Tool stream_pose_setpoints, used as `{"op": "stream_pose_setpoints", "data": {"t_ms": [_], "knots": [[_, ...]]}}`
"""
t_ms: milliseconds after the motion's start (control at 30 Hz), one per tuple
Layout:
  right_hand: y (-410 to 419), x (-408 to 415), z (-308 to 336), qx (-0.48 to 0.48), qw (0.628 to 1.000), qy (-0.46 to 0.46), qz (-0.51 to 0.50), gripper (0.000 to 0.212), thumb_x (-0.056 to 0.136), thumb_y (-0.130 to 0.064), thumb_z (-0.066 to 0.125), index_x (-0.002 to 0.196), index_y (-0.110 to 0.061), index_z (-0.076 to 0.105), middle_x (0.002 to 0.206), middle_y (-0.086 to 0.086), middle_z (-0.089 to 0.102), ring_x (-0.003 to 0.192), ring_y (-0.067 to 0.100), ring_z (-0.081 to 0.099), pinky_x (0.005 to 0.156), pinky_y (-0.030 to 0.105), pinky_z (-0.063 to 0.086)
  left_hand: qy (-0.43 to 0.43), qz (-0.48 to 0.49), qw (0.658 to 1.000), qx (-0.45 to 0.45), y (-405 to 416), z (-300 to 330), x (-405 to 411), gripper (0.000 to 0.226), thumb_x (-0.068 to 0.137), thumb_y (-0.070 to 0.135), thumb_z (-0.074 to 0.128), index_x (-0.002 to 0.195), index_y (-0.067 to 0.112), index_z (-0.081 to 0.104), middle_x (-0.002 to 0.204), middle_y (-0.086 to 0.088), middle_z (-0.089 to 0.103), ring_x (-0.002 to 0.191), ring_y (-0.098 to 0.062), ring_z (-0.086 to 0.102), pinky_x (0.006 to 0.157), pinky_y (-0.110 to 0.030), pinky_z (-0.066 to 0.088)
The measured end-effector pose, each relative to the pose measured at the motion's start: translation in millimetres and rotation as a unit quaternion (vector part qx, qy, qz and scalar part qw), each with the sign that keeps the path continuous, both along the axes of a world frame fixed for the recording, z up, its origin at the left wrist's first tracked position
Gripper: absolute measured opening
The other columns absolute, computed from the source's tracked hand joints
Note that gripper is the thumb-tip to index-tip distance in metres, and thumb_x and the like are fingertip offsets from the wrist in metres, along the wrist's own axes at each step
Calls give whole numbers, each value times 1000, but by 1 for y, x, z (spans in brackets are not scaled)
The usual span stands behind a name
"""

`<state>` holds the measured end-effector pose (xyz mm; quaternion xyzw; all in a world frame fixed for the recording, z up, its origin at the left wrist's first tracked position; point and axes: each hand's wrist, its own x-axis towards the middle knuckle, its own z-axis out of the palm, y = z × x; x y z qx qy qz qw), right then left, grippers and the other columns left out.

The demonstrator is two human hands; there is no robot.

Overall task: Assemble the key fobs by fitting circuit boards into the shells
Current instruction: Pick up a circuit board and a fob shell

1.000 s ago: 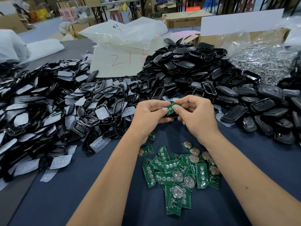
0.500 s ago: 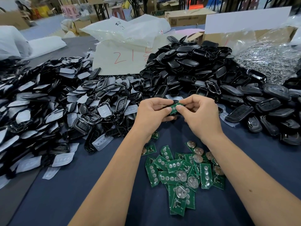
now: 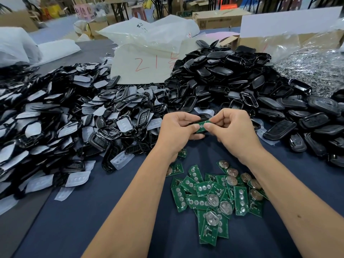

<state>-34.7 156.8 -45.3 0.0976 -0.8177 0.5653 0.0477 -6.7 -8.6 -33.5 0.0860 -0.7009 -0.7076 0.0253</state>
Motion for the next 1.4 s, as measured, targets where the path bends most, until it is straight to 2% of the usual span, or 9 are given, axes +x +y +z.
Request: {"op": "stream_pose_setpoints", "data": {"t_ms": [100,267,367,500,667,900,1000,1267,1400], "knots": [[-6,4,-1,42,998,32,-45,21,82,-26,88,80,-20,67,68,1,68,53,1,55,52,14,42,0,-1,1000,-4,1,1,0,16,93,-10,67,103,1,74,95,-9,77,77,-23,77,70,-28,63],[-9,9,3,65,993,54,-88,30,78,-33,91,81,-21,64,66,-2,67,58,-1,58,53,9,39,11,-6,1000,2,0,1,-1,16,93,-10,67,99,3,75,97,-11,76,80,-18,77,69,-26,62],[-6,11,4,78,989,72,-100,38,74,-37,93,87,-20,61,63,-3,65,61,2,59,54,8,38,13,-17,1000,-7,-2,1,-1,19,93,-10,67,96,7,76,102,-14,75,77,-17,75,71,-27,62],[-5,14,8,98,991,88,-40,24,78,-27,90,96,-25,75,78,-6,67,60,6,55,57,8,40,12,-46,997,-67,-8,1,-4,20,93,-7,67,100,9,76,99,-10,78,74,-22,75,76,-37,64],[-2,12,10,100,993,61,-25,16,81,-29,89,75,-20,76,71,-6,73,68,11,69,64,25,53,45,-1,991,-123,-10,2,-3,23,87,5,79,104,18,73,89,-14,74,58,-17,72,62,-21,56],[-7,13,9,226,971,37,-70,37,81,-42,86,58,-21,66,59,-8,62,61,4,58,52,22,38,66,16,966,-248,-6,-3,-5,14,84,11,81,93,21,79,88,6,77,76,-12,74,77,-30,62],[-9,15,11,264,960,30,-83,47,81,-47,84,52,-21,58,58,-8,57,59,6,53,51,22,31,76,8,963,-260,-7,-2,-5,13,83,9,81,90,20,79,82,8,77,77,-1,72,75,-13,56],[-9,19,13,210,975,44,-55,28,78,-33,91,69,-25,66,62,-8,62,60,4,58,54,20,36,93,-10,954,-284,-6,0,-4,15,82,1,78,91,14,79,84,5,76,78,0,70,70,-8,51],[-17,20,19,184,974,118,-56,27,81,-26,88,71,-26,63,58,-12,59,58,4,58,54,10,35,164,82,947,-262,-11,15,-3,18,85,1,73,86,17,79,78,9,75,72,-5,71,74,-23,60]]}}
